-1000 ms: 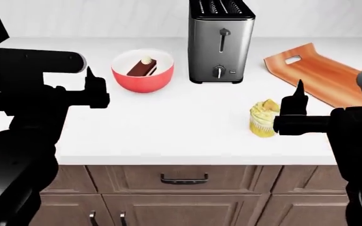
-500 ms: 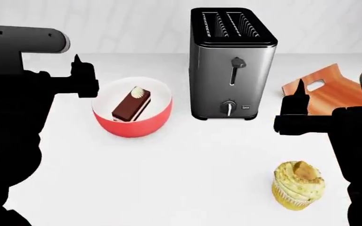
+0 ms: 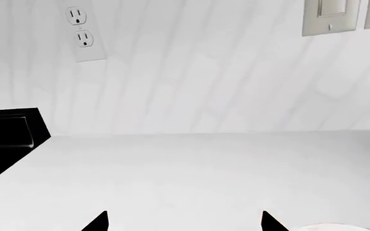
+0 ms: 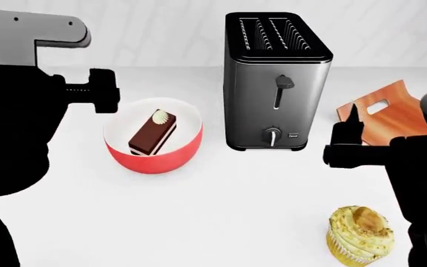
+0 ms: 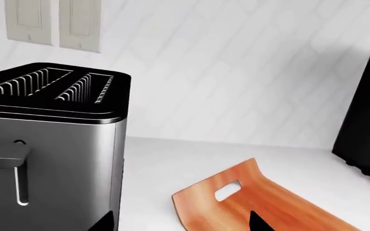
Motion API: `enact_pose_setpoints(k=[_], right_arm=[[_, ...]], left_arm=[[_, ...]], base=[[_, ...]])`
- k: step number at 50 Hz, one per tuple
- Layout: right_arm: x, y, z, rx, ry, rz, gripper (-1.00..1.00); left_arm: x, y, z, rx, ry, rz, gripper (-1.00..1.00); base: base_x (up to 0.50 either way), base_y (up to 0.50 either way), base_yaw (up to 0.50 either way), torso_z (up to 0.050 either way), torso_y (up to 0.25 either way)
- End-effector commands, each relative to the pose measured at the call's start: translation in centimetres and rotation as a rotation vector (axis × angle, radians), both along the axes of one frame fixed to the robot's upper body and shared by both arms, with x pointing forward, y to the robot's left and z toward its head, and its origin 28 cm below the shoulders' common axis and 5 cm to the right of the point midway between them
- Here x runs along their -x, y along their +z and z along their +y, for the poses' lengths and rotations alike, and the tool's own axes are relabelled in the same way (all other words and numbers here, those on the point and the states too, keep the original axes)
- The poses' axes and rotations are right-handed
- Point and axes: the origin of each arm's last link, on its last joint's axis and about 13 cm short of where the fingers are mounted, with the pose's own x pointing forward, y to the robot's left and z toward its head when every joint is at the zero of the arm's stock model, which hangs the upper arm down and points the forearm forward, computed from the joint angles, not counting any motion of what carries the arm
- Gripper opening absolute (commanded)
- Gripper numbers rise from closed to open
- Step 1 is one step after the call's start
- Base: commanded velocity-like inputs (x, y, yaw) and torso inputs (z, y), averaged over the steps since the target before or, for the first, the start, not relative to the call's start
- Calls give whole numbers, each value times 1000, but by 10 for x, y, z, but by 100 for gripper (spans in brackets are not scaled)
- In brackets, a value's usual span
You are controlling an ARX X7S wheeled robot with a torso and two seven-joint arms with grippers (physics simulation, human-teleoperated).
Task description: Pick up the bowl with cake and place it on the tray. Pick up the cupcake and place it on the tray.
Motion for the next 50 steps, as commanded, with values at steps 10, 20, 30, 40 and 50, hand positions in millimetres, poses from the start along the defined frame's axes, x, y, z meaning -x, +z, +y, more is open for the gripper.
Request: enact_pose_setpoints(k=[10, 20, 30, 40, 50], right_arm=[[3, -5, -3, -11, -12, 11, 100], [2, -13, -6, -25, -16, 21, 100], [1, -18, -9, -35, -19, 27, 100], [1, -22, -9, -38, -15, 33, 100], [0, -25, -8, -43, -10, 37, 100]], left_arm=[[-23, 41, 1, -65, 125, 256, 100], [-40, 38, 0, -107, 122, 347, 100], [-51, 42, -14, 52, -65, 402, 100], [-63, 29, -24, 193, -81, 524, 100], [-74, 7, -24, 190, -41, 575, 100]], base=[[0, 0, 0, 0, 0], [0, 0, 0, 0, 0], [0, 0, 0, 0, 0], [0, 0, 0, 0, 0], [0, 0, 0, 0, 0]])
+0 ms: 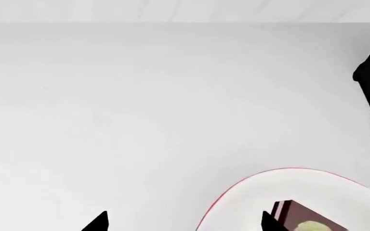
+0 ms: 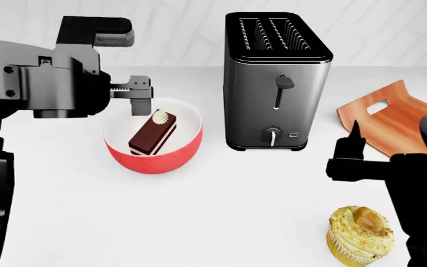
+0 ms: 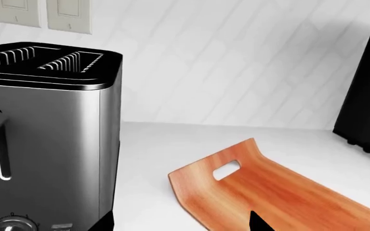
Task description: Pick up the bowl with cake and place it on the tray. Pick up the cupcake and place it on the tray.
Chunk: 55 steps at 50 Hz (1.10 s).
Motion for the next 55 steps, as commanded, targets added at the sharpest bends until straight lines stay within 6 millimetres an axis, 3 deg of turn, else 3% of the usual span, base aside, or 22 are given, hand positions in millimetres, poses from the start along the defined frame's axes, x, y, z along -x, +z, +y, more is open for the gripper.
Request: enact_pose_setpoints(k=[1, 11, 26, 44, 55], right_arm=[[-1, -5, 0, -7, 3, 6, 100], [-2, -10, -1, -13, 2, 14, 100], [-4, -11, 0, -14, 7, 20, 100], [-4, -13, 1, -15, 7, 26, 100], [-5, -15, 1, -19, 5, 27, 100]], left_arm=[[-13, -21, -4, 23, 17, 78, 100], [-17, -36, 1, -29, 52, 118, 100], [-12, -32, 9, -24, 83, 118, 100], [-8, -49, 8, -8, 35, 189, 100], [-3, -48, 10, -21, 29, 209, 100]], base=[[0, 0, 0, 0, 0], [0, 0, 0, 0, 0], [0, 0, 0, 0, 0], [0, 0, 0, 0, 0], [0, 0, 0, 0, 0]])
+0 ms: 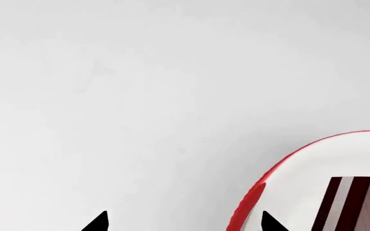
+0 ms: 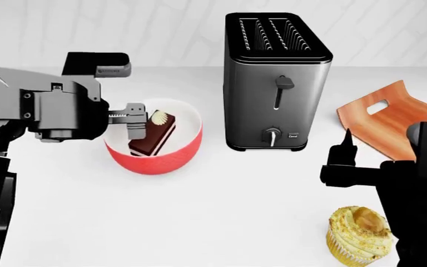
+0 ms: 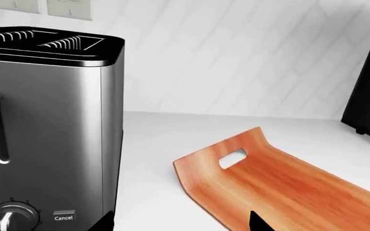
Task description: Pick up the bowl with cake and place it on the tray. Pick up the cupcake and place it on the tray.
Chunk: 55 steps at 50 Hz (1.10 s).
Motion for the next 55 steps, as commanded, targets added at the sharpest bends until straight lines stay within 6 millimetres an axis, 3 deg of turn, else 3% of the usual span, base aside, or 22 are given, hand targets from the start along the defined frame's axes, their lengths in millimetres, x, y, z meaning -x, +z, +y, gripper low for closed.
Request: enact_pose_setpoints(k=[1, 5, 6, 23, 38, 55], right_arm=[[0, -1, 0, -3, -2, 0, 100], [0, -2, 0, -2, -2, 0, 100], [0, -2, 0, -3, -2, 1, 100], [-1, -5, 0, -4, -1, 6, 100], [0, -7, 0, -8, -5, 10, 100], [5, 2, -2, -15, -12, -13, 100]], left_arm=[[5, -13, -1, -24, -31, 73, 100], [7, -14, -1, -27, -39, 74, 100], [7, -14, -1, -27, -40, 73, -100], [11, -9, -4, -10, -115, 8, -100], [22, 29, -7, 179, -178, -217, -100], [46, 55, 1, 194, -208, -336, -100]], base=[[0, 0, 0, 0, 0], [0, 0, 0, 0, 0], [0, 0, 0, 0, 0], [0, 0, 0, -1, 0], [0, 0, 0, 0, 0], [0, 0, 0, 0, 0]])
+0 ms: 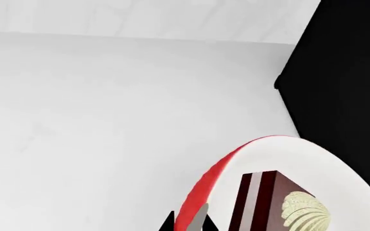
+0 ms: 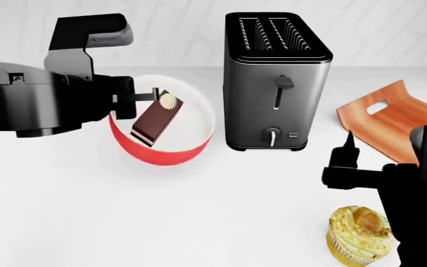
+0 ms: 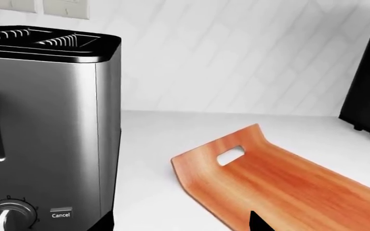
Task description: Pick up the bowl with cake and place it on the tray. Pick up the cupcake and place it on the tray.
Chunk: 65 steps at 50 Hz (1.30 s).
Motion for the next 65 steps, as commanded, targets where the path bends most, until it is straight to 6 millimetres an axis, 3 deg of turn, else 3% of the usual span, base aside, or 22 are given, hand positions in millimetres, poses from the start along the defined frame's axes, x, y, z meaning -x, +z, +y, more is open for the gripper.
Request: enact_pose_setpoints(k=[1, 9, 23, 35, 53, 65], right_arm=[[4, 5, -1, -5, -4, -13, 100], [13, 16, -1, -14, 12, -22, 100], [60, 32, -1, -11, 76, 4, 100], [89, 16, -8, -45, 138, 44, 100], [107, -22, -16, -120, 229, 74, 100], [116, -22, -19, -92, 281, 84, 100]], left_arm=[[17, 25, 7, 63, -8, -114, -100], [30, 35, 13, 62, -8, -164, -100], [48, 49, 14, 62, -29, -223, -100], [53, 54, 15, 77, -41, -243, -100], [61, 63, 15, 83, -60, -279, -100], [62, 64, 16, 85, -67, -282, -100]], base=[[0, 0, 0, 0, 0], [0, 0, 0, 0, 1], [0, 0, 0, 0, 1], [0, 0, 0, 0, 1], [0, 0, 0, 0, 1], [0, 0, 0, 0, 2]])
